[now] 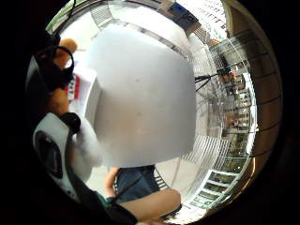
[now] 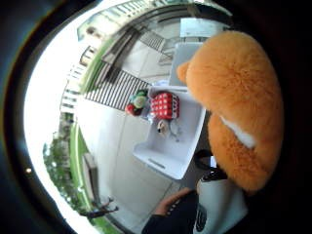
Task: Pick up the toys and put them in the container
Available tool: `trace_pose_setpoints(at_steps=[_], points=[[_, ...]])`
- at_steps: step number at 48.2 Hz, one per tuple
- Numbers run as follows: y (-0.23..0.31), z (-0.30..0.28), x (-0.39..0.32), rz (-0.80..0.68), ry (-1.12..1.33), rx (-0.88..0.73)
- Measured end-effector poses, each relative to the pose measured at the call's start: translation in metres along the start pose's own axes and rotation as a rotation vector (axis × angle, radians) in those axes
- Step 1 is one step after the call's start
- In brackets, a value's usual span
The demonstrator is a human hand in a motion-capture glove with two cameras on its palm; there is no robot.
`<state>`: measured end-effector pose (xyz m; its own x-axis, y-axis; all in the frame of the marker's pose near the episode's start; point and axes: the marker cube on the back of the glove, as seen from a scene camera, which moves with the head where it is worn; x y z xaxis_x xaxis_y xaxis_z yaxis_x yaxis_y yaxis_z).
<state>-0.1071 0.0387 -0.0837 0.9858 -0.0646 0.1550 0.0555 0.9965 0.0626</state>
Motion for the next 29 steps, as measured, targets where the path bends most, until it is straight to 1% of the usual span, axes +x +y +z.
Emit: trace_pose_setpoints(at_steps=[2, 5, 6, 10, 12, 15, 18, 20, 23, 26, 29], points=[[-0.006, 0.012, -0.016, -0.087, 0.020, -0.001], [-0.006, 0.024, -0.038, -0.294, 0.011, 0.002], [-0.004, 0.025, -0.047, -0.312, -0.019, -0.004], [0.004, 0.022, -0.087, -0.180, -0.186, -0.053], [0.006, 0.022, -0.094, -0.158, -0.205, -0.061], [0.014, 0.032, -0.110, -0.184, -0.183, -0.077], [0.028, 0.047, -0.135, -0.254, -0.153, -0.108], [0.030, 0.055, -0.140, -0.262, -0.116, -0.119], [0.026, 0.066, -0.133, -0.218, -0.008, -0.135], [0.017, 0.075, -0.108, -0.186, 0.099, -0.165], [0.018, 0.077, -0.105, -0.218, 0.051, -0.221]])
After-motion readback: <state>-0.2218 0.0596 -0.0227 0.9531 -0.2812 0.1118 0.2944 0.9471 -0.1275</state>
